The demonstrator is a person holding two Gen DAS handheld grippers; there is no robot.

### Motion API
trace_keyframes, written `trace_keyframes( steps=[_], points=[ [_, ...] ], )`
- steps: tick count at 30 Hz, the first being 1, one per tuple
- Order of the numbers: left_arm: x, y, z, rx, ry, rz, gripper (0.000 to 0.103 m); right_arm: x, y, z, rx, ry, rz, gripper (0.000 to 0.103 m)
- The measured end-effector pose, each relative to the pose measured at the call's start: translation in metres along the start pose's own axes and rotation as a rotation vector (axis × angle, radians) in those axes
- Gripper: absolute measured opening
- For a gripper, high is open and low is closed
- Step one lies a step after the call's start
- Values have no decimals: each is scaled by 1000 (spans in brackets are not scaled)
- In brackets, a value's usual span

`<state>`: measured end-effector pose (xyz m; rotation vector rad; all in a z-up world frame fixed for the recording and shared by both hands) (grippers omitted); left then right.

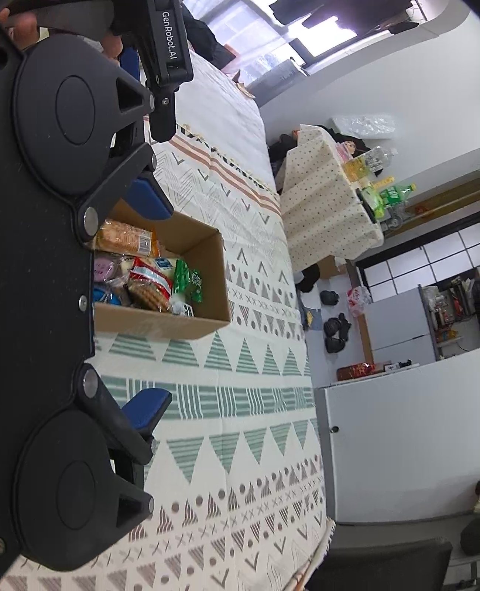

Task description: Organize snacks

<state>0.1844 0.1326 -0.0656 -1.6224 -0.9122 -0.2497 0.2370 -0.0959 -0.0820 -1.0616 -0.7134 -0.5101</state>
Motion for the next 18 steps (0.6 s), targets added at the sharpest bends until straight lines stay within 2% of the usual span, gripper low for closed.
trace_keyframes(
  steps=[4,8,18],
  points=[
    [-6,-22,-15,-23,53,-25,103,-1,-26,-8,-31,-11,-23,103],
    [-17,-39,-28,-69,89,-14,103,-3,-52,-16,-44,-12,-39,103],
    [-33,-84,-39,-56,161,-71,103,-8,-108,-30,-61,-12,-76,103]
  ],
)
Point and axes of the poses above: each gripper's, at about its wrist camera, not at the fingertips, and y roughly the way its jaws point, z to its left, x to its top, the point moved 7 cm from there along y, roughly the way its jaws point, and after that the axes turned 1 degree about -z, right-handed, at the moved point
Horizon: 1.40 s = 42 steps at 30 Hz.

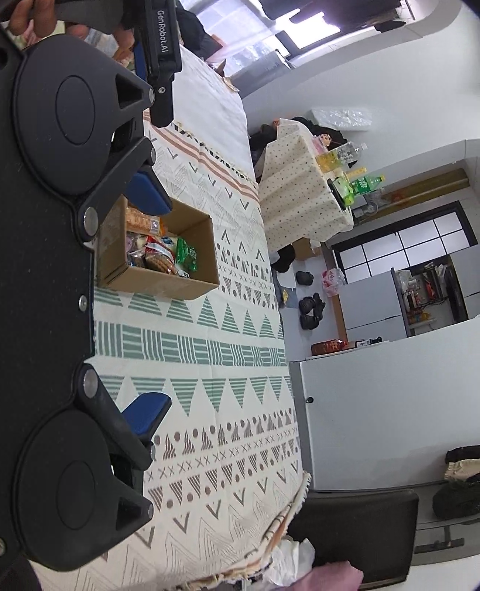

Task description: Organize snacks

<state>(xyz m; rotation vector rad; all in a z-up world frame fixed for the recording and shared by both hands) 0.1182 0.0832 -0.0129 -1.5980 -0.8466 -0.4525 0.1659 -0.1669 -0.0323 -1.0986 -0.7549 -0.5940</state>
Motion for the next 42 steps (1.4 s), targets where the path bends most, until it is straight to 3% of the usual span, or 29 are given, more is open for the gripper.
trace_keyframes(
  steps=[15,26,42],
  points=[
    [-7,-79,-11,28,102,-118,103,-7,-62,-7,-24,-10,-75,103],
    [-31,-88,-9,22,130,-68,103,-18,-88,14,33,-94,-80,103],
    [-47,-89,14,56,132,-54,103,-33,-95,16,31,-80,-62,103]
  ],
)
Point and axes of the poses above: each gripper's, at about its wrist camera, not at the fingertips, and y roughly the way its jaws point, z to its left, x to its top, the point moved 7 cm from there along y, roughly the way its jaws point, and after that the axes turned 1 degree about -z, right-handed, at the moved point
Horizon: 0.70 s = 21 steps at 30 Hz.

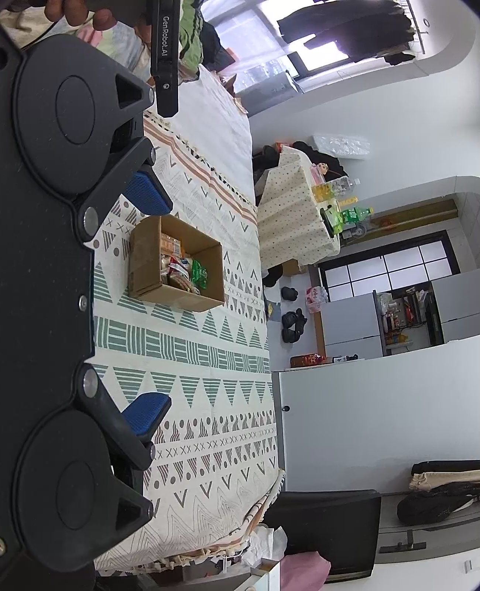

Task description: Organize snacks

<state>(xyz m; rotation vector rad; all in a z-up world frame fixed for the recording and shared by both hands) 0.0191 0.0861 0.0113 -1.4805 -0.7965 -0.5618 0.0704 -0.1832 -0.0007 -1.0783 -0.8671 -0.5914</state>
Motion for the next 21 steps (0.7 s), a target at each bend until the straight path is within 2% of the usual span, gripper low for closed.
trace_keyframes(
  steps=[6,21],
  points=[
    [-3,1,5,4,-5,7,103,-2,-4,-4,32,41,7,103],
    [-2,5,4,-4,-4,10,103,-8,0,-6,1,33,32,103]
  ],
)
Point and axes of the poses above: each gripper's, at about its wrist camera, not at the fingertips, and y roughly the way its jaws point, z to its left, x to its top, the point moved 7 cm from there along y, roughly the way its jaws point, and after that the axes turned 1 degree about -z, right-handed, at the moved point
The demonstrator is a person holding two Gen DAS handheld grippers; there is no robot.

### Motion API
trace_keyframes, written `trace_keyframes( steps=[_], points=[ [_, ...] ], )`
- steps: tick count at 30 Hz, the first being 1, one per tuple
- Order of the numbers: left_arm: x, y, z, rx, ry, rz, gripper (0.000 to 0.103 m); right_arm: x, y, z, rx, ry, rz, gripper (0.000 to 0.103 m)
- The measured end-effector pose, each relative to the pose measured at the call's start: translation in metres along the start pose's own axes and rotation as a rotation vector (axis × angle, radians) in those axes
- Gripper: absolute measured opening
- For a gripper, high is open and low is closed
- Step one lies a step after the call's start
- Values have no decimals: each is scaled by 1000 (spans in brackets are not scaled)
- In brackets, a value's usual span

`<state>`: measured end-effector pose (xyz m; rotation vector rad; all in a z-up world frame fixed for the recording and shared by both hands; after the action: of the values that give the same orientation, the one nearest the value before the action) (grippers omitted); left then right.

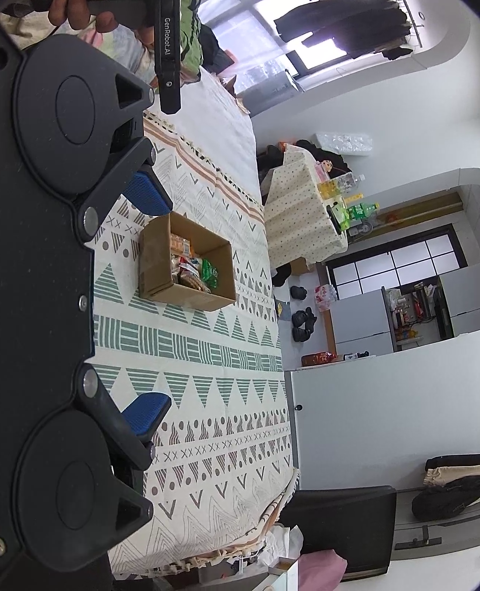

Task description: Organize snacks

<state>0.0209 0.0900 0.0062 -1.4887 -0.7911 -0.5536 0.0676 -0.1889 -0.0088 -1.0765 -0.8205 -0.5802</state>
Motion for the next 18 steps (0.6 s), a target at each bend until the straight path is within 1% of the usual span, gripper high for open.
trace_keyframes(
  steps=[9,18],
  points=[
    [0,1,-2,-4,5,3,103,3,2,3,-10,-9,0,103],
    [3,-2,-3,0,8,-3,103,4,1,4,1,-7,-2,103]
  ],
)
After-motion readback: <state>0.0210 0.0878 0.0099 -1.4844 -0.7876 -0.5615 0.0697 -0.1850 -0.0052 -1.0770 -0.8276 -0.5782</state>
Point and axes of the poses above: each gripper's, at about its wrist camera, not at the fingertips, and y roughly the way its jaws point, z to its left, x to its top, the point moved 7 cm from there along y, roughly the way its jaws point, and after that the axes turned 1 degree about -z, right-handed, at the moved point
